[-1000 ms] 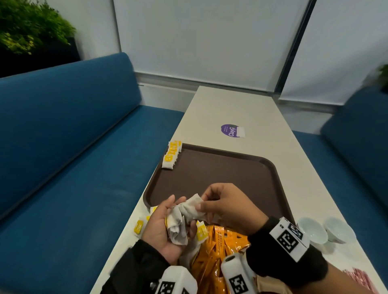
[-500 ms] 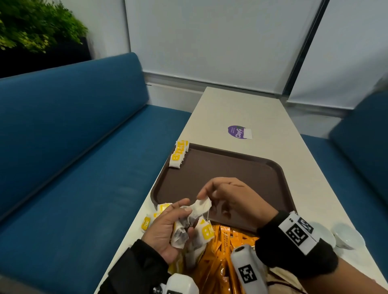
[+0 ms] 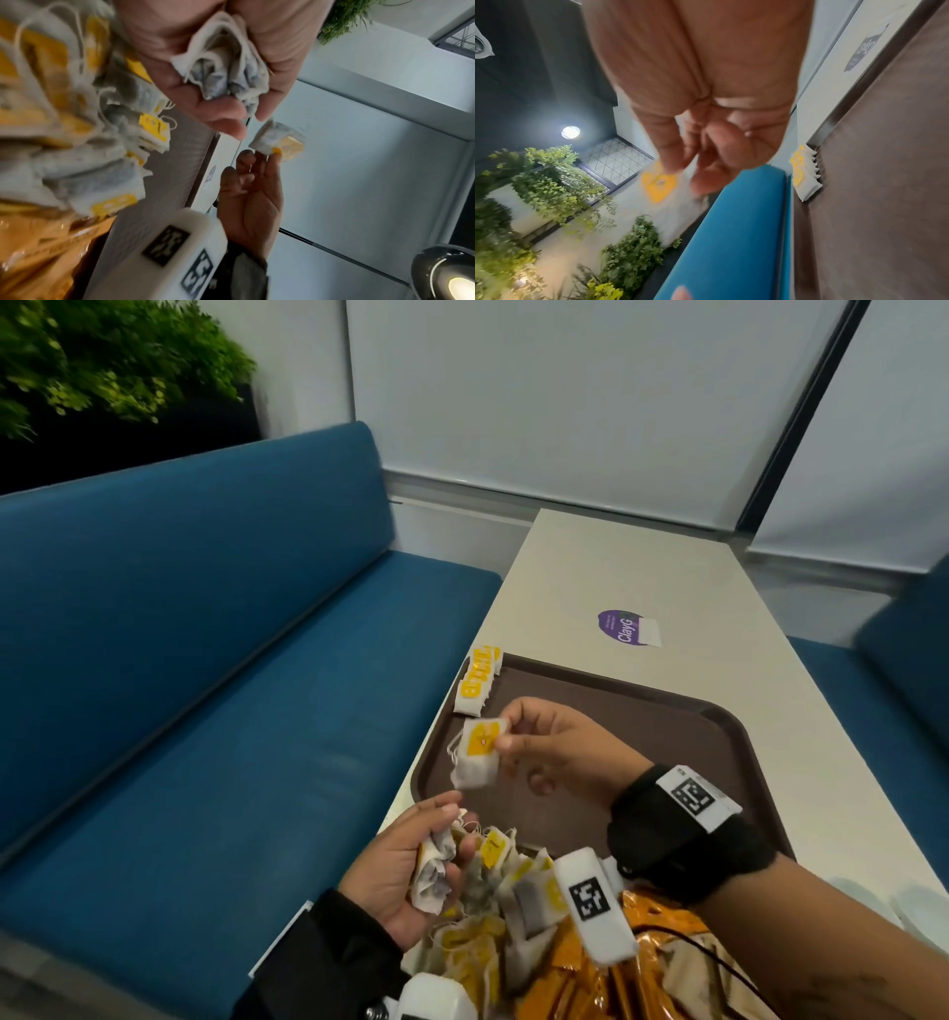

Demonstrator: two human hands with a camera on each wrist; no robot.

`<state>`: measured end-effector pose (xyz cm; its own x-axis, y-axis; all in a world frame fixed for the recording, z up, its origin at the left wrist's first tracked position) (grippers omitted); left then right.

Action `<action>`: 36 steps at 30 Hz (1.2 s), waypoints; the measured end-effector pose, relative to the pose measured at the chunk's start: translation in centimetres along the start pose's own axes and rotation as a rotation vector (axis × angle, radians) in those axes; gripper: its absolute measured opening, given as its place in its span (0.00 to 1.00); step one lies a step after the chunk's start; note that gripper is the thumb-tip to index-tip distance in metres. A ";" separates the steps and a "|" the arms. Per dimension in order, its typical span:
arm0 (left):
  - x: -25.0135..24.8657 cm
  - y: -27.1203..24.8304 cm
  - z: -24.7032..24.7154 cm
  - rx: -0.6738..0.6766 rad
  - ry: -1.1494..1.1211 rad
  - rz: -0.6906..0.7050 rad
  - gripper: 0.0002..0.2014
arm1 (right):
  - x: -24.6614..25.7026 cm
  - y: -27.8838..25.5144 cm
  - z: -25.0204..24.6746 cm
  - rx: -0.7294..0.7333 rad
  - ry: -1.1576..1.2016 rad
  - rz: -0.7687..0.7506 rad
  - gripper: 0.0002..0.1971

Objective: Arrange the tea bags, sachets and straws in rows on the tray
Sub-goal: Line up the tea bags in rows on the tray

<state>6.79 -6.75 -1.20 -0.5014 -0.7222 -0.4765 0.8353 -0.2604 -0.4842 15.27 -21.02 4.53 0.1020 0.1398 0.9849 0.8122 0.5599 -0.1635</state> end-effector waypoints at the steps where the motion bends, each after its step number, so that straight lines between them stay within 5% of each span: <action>1: -0.4 0.2 -0.4 -0.001 0.007 0.005 0.06 | -0.1 1.1 -0.4 -0.081 -0.029 0.029 0.07; 5: -1.5 0.6 -1.5 0.006 0.079 0.039 0.13 | -1.3 6.5 -2.8 -0.348 -0.136 0.219 0.10; 13: -2.6 1.1 -3.1 0.041 0.191 0.072 0.15 | -4.4 12.7 -4.0 -0.493 -0.163 0.443 0.14; 17: -2.8 1.2 -3.6 0.045 0.232 0.071 0.15 | -4.6 13.9 -4.0 -0.420 -0.234 0.550 0.07; 19: -2.8 1.2 -3.7 0.054 0.244 0.067 0.17 | -4.7 14.4 -4.1 -0.406 -0.298 0.513 0.14; 22: -2.5 1.2 -3.7 0.069 0.268 0.062 0.15 | -5.3 14.9 -4.0 -0.424 -0.288 0.589 0.02; 24: -2.3 1.2 -3.7 0.081 0.292 0.059 0.12 | -5.6 14.7 -4.1 -0.425 -0.226 0.620 0.04; 30: -1.8 0.8 -2.6 0.110 0.340 0.085 0.13 | -2.8 10.6 -4.4 -0.484 -0.183 0.381 0.04; 36: -1.1 0.4 -0.4 0.146 0.385 0.128 0.16 | 2.1 2.7 -0.9 -0.117 -0.364 0.199 0.03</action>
<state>7.58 -5.79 -1.11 -0.4163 -0.4701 -0.7783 0.9055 -0.2920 -0.3080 18.18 -19.93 6.19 0.0708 0.5266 0.8471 0.8592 0.3993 -0.3200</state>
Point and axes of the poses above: each hand's wrist, its own y-axis towards the middle knuckle, its own z-axis out of the palm, x = y × z, the point moved 3 cm from there along y, towards the middle knuckle, and after that the axes turned 4 degrees about x, right-handed, at the moved point
